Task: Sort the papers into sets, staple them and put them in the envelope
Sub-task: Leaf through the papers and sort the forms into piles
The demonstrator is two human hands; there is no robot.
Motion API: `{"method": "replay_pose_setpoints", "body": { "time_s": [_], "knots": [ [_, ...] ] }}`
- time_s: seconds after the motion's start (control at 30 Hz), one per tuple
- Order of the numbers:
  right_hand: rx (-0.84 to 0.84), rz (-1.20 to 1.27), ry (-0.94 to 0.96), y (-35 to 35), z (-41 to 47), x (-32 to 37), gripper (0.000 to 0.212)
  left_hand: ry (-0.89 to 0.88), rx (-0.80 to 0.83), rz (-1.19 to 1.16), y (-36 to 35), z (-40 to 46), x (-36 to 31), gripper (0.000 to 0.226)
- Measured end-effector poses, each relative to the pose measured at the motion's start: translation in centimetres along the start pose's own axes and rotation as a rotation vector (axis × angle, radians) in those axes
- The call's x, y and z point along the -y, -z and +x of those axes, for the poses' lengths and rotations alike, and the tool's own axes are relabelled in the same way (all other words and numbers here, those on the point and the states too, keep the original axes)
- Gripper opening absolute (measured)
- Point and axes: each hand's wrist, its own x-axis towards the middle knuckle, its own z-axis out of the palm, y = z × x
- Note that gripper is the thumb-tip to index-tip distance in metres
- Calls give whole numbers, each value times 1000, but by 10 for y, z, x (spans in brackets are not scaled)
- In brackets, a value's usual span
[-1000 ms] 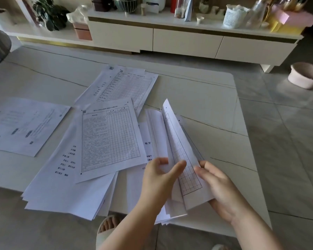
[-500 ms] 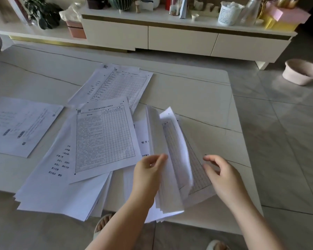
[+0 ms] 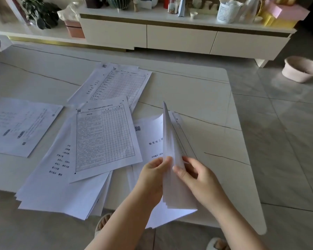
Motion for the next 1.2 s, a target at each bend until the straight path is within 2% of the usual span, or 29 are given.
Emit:
{"method": "replay_pose_setpoints", "body": {
  "time_s": [0.07,0.13,0.2,0.23,0.37,0.57,0.67,0.7,0.73,0.83,1.03,1.2],
  "knots": [
    [6,63,-25,6,0,2,9,-13,-44,40,0,2,1,19],
    [-46,-10,-35,14,4,-1,7,-34,-102,79,1,3,1,20],
    [-122,-121,-54,23,7,-8,33,-43,-163,119,3,5,1,18],
    [-155,-127,-64,28,8,-9,39,-47,-193,133,5,5,1,16],
    [-196,-61,-97,37,12,-14,46,-55,-280,140,13,8,0,13],
    [-237,-32,-125,37,16,-21,40,-26,-214,73,13,7,-2,12],
    [-322,-125,-76,42,16,-20,13,-37,-228,74,13,8,-2,11],
    [-351,-137,-55,46,15,-18,9,-42,-237,75,13,8,-2,11],
    [-378,-134,-34,49,14,-16,15,-46,-243,74,14,9,-2,12],
    [-457,-45,13,62,14,-16,26,-65,-237,54,13,11,-2,11],
    [-692,209,46,87,11,-17,14,-114,-240,120,8,15,-3,16],
    [-792,492,29,99,7,-20,26,-97,-260,156,-3,17,4,29]
  ]
}}
